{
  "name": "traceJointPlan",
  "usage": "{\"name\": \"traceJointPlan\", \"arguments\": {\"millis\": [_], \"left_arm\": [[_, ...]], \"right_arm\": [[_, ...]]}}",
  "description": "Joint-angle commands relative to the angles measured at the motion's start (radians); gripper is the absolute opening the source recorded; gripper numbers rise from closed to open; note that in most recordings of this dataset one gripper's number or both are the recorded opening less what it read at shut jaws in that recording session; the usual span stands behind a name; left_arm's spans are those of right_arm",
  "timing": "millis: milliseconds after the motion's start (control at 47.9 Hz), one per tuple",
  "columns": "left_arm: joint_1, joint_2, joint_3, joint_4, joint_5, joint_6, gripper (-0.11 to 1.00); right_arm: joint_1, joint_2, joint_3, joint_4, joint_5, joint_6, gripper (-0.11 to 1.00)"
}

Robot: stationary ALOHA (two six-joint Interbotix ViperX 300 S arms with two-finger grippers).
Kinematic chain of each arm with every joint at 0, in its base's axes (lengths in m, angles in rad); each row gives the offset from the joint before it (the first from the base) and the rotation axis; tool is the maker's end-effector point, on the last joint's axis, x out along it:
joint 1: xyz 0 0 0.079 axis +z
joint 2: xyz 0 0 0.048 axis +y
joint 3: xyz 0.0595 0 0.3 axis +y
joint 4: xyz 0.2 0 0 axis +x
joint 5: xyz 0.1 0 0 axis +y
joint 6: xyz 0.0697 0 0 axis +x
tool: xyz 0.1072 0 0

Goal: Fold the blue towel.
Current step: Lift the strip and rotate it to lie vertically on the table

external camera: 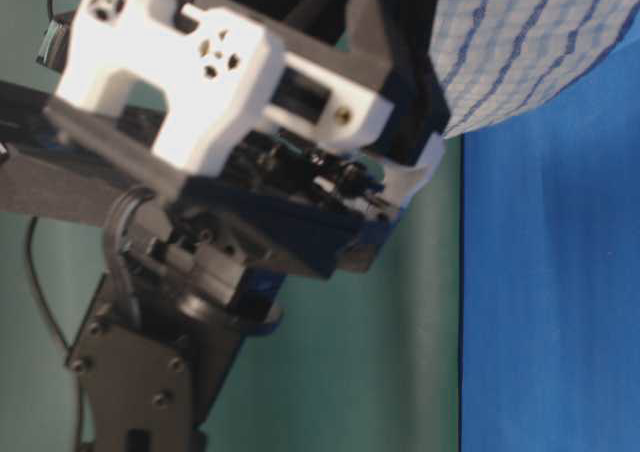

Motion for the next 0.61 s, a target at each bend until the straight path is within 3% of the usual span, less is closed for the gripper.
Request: {"name": "traceJointPlan", "arguments": {"millis": [0,230,585], "left_arm": [[-0.003,-0.006,-0.014,-0.008,-0.044,-0.005,0.07],[-0.002,0.011,0.067,-0.048,-0.190,-0.006,0.07],[-0.028,-0.014,0.242,-0.184,-0.333,-0.006,0.07]], "right_arm": [[-0.006,-0.002,-0.032,-0.005,0.003,-0.002,-0.05],[-0.008,0.043,-0.054,-0.006,0.006,-0.002,-0.05],[-0.008,0.210,-0.146,-0.005,0.014,-0.003,-0.05]]}}
